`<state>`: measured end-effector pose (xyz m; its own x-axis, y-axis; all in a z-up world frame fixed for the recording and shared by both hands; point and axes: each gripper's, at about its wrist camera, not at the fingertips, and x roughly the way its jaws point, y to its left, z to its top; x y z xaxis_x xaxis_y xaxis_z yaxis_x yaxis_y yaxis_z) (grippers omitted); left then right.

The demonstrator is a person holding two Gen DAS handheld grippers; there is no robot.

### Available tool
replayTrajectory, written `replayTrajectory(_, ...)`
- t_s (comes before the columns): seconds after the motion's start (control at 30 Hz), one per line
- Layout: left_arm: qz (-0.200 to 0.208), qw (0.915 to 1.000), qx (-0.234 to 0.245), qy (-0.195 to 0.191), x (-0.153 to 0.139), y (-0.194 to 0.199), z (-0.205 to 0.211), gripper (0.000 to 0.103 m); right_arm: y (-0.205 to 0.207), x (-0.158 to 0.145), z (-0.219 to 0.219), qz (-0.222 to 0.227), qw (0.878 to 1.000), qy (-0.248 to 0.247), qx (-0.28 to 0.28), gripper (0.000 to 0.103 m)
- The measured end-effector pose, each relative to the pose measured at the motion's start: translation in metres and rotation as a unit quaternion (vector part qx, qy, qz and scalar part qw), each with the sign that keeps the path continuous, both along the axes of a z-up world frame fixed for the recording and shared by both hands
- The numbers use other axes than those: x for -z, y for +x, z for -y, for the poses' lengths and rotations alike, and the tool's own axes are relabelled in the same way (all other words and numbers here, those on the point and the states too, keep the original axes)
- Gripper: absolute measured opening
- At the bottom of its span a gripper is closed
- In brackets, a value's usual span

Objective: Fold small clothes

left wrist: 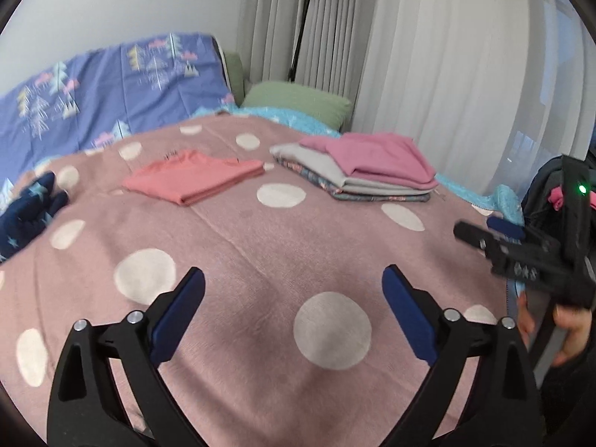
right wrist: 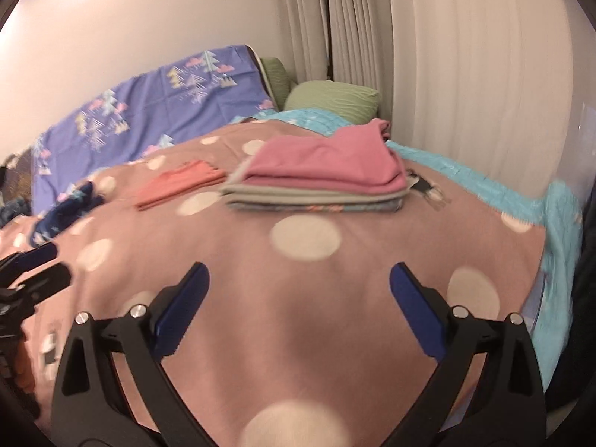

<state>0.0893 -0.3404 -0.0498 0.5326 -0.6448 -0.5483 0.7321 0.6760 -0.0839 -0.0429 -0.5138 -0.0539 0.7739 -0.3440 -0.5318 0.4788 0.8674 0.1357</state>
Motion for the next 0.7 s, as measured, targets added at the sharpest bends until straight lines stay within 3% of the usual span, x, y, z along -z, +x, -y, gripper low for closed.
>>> replayTrajectory(0.13, 0.022, 0.9997, 0.006, -0.007, -0.012, -0.022, -0.011, 0.102, -0.018, -0.011, -0.019, 0.011, 1.000, 0.022, -0.004, 0.099)
replayTrajectory(0.4, 0.036, 0.9988, -0.005, -0.031, -0.033, -0.062, -0.033, 0.102, -0.046, -0.039, -0.056, 0.017, 0.999, -0.022, 0.018, 0.099)
replayTrajectory(0.7, 0.079, 0.9961, -0.032, -0.024, -0.052, -0.097, -0.050, 0.102, -0.071, -0.057, -0.074, 0.029, 0.998, -0.041, 0.031, 0.100)
